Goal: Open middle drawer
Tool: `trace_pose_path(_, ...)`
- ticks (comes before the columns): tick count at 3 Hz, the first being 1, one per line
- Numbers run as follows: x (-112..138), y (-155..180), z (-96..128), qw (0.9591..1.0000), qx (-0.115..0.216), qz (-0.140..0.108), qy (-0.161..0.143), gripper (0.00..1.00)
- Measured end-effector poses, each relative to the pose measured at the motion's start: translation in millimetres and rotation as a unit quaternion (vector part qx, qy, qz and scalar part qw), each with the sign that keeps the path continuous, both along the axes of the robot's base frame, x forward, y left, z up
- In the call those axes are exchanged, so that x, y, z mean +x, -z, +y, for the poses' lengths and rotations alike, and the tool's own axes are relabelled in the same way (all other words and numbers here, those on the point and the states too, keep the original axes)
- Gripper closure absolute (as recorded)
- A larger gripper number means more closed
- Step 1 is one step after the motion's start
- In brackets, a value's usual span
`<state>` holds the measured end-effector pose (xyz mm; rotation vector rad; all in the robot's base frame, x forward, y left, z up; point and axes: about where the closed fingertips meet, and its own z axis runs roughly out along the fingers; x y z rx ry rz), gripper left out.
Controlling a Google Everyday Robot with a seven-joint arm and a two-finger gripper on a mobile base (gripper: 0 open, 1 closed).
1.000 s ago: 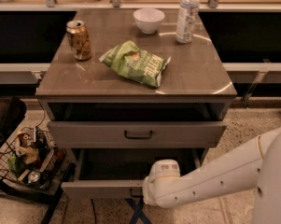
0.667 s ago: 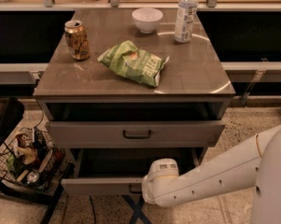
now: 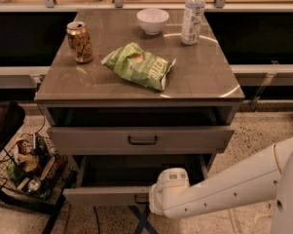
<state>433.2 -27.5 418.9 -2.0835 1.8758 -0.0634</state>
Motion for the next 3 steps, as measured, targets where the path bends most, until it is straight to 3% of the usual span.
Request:
trace_pose_path(2,0.4,-7.0,-2.5,0.9999,0.005,-0.009,0.005,1.00)
trace_pose_path(3,4.2,-46.0,-11.2,0.9989,0.019,-0.038,0.019,1.00)
